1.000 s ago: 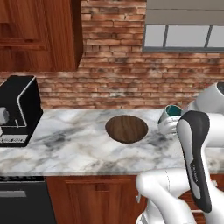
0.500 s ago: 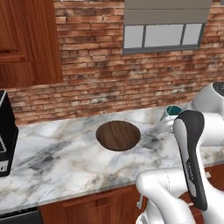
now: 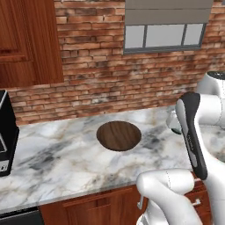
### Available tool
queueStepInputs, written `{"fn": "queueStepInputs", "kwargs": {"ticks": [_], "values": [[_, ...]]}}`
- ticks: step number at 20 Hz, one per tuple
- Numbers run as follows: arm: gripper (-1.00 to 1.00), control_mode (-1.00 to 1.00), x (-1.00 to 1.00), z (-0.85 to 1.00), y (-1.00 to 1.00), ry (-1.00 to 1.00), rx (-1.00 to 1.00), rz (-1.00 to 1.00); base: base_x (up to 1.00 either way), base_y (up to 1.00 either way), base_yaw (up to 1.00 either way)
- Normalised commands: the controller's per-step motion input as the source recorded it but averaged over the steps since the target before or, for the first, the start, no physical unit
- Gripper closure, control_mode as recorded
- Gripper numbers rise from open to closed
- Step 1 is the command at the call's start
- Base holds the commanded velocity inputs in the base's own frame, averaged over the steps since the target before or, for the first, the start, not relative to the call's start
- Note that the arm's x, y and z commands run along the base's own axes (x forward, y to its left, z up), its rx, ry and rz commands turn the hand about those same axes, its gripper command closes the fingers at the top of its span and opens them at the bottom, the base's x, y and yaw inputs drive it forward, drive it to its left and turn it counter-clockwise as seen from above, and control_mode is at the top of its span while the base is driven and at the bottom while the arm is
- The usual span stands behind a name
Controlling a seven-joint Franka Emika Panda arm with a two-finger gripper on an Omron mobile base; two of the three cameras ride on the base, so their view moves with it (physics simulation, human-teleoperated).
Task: Clear the mugs and bowl far away from the sink.
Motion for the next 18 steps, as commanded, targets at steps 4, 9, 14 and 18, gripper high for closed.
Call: {"fn": "queueStepInputs", "kwargs": {"ticks": [4,9,14,18], "values": [[1.00,-1.00,0.41,-0.31,-0.03,0.09,0.01,0.08,0.00,0.00,0.00],[1.00,-1.00,0.36,-0.50,0.00,0.00,0.00,0.16,0.00,0.00,0.00],[1.00,-1.00,0.31,-0.53,0.00,0.00,0.00,0.13,0.00,0.00,0.00],[1.00,-1.00,0.35,-0.36,-0.02,0.00,0.00,0.08,0.00,0.00,0.00]]}}
